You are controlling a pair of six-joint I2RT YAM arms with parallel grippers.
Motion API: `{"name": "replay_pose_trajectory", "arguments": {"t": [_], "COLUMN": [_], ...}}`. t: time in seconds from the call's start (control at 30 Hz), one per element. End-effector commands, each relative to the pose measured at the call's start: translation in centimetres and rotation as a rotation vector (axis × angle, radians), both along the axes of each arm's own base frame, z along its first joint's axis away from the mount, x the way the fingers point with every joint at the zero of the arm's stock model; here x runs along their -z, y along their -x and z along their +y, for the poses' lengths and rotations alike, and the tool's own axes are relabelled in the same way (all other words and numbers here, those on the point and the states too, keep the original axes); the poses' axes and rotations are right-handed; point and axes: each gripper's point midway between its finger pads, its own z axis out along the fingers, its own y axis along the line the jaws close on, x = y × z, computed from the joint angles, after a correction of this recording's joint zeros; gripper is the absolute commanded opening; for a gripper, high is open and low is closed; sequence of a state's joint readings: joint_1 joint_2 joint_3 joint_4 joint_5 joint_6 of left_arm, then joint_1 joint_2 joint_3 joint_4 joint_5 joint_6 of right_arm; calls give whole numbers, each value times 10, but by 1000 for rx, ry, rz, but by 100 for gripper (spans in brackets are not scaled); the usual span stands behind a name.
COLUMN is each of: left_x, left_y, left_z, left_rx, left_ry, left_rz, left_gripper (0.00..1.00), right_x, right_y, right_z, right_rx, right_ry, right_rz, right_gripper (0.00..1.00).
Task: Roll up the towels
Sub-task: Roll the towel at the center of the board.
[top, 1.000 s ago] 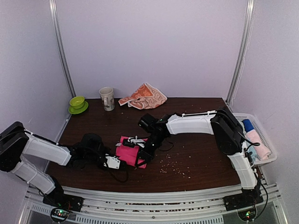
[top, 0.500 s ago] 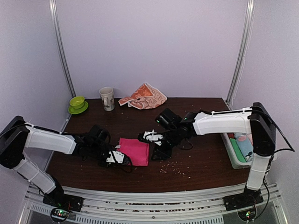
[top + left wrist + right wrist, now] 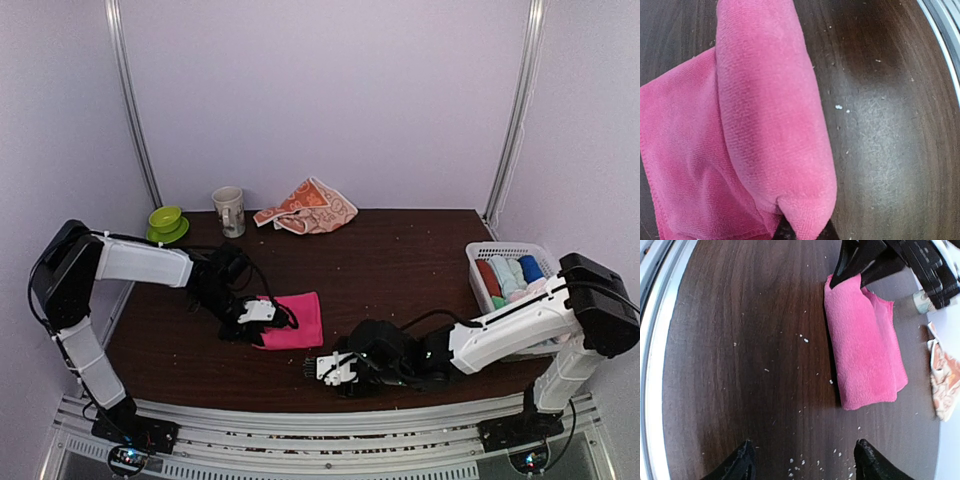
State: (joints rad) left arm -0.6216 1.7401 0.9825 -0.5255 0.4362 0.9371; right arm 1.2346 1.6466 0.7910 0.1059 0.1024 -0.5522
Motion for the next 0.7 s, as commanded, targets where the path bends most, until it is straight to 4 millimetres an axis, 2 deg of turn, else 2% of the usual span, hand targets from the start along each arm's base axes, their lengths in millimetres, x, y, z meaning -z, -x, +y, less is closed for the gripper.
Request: {"name": "replay_pose_trajectory", "arguments": {"t": [0.0,0.23,0.37,0.67], "left_x": [24,34,37,39], "left_y": [30,26,26,25], "left_z": [24,30,31,33], "left_rx": [-9,-21,-16,-5], "left_ry": [-110,-137,-157,-184], "left_rz": [260,326,343,369], "left_gripper": [0,0,0,0], "right_x": [-29,-18,-3,18], "right_y": [-26,-46,-59,-85], "right_z": [23,43,54,66], "right_rx": [43,68,84,124], "right_ry": [-42,19,76,139], "right_rz": [-312,-481,-525,-533], "right_gripper": [68,71,72,73]}}
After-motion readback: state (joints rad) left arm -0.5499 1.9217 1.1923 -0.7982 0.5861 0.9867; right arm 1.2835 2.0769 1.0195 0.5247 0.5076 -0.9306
